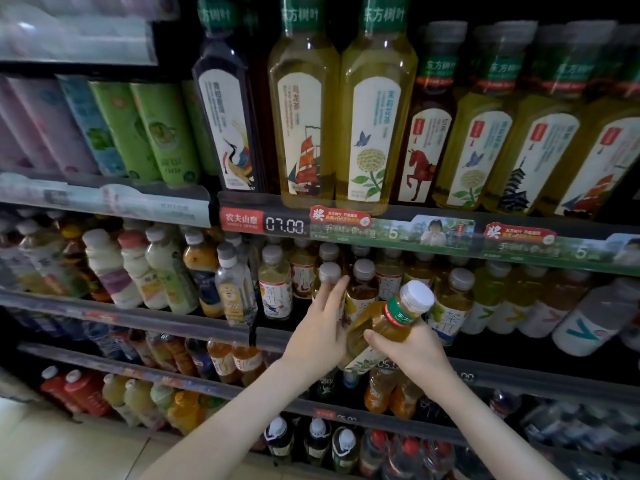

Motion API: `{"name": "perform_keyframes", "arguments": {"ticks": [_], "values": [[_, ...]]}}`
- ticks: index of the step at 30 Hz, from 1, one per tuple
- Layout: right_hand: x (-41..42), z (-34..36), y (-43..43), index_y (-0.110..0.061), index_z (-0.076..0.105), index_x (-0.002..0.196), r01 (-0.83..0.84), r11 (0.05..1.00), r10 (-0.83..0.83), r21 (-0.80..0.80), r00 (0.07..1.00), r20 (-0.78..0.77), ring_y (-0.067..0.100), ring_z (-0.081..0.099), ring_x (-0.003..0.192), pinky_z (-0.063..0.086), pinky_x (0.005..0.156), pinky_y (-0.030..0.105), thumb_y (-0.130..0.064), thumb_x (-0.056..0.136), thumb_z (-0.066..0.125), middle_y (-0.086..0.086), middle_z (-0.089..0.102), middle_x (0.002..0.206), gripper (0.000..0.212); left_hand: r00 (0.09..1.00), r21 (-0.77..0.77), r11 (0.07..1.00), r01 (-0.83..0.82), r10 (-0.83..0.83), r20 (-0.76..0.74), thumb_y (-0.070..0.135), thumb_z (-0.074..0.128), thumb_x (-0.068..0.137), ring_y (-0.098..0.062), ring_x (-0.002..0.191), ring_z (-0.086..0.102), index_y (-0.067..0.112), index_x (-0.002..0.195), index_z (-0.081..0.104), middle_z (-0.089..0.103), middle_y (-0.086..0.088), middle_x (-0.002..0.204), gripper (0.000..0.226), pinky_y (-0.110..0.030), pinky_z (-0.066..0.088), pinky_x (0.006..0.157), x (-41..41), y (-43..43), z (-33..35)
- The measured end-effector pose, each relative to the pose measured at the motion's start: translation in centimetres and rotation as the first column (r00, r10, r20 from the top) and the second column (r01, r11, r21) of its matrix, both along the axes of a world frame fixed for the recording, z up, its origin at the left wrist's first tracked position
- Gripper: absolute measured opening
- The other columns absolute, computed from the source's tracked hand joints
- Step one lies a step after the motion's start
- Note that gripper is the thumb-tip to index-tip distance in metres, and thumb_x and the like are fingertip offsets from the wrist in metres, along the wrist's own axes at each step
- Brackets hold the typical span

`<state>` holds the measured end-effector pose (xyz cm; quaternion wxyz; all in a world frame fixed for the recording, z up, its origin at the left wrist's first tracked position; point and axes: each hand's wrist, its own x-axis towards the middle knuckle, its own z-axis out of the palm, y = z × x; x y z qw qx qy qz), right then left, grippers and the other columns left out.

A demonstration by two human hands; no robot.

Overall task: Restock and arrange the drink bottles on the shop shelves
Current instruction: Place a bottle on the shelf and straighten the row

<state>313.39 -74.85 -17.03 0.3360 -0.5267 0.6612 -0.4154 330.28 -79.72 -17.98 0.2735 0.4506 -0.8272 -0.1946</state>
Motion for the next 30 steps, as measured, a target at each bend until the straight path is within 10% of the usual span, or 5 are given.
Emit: {"name": "perform_keyframes", "arguments": {"ticks": [11,16,25,30], "values": [[-2.6,12.5,4.0,-0.028,0.068,0.095,0.007,0.920,-0.013,-0.392,1.000,-0.014,-0.003,0.066,0.088,0.049,0.075,0.009,-0.026,0.072,0.078,-0.015,0.072,0.091,0.025,0.960,-0.450,0.859,0.242,-0.279,-0.017,0.056,0.059,0.082,-0.009,0.126,0.041,0.015,0.148,0.026,0.047,-0.001,0.141,0.084,-0.014,0.028,0.101,-3.2,0.5,9.8],[-4.6,16.4,6.6,-0.028,0.069,0.091,0.092,0.823,-0.085,-0.560,0.996,0.038,0.002,0.066,0.092,0.051,0.080,0.015,-0.038,0.074,0.079,-0.014,0.072,0.094,0.023,0.945,-0.632,0.749,0.199,-0.317,-0.078,0.043,0.038,0.099,-0.011,0.126,0.043,0.011,0.137,0.047,0.052,-0.005,0.136,0.050,-0.019,0.029,0.108,-4.3,-0.6,13.5],[-11.4,18.8,9.8,-0.022,0.070,0.096,0.395,0.670,-0.445,-0.628,0.891,0.087,0.007,0.067,0.092,0.051,0.088,0.035,-0.031,0.077,0.077,-0.010,0.072,0.092,0.023,0.961,-0.685,0.714,0.143,-0.267,-0.078,0.021,0.059,0.090,-0.029,0.126,0.045,0.012,0.131,0.053,0.049,-0.016,0.136,0.042,-0.033,0.032,0.106,-13.8,-0.3,16.0],[-15.1,18.8,10.2,-0.026,0.067,0.090,0.575,0.563,-0.557,-0.594,0.795,0.241,-0.008,0.063,0.084,0.043,0.078,0.015,-0.019,0.079,0.076,-0.015,0.071,0.086,0.016,0.973,-0.748,0.645,0.159,-0.230,0.008,0.022,0.068,0.084,-0.036,0.132,0.039,0.016,0.136,0.047,0.042,-0.020,0.143,0.056,-0.049,0.030,0.108,-19.8,-0.7,16.9]]}}
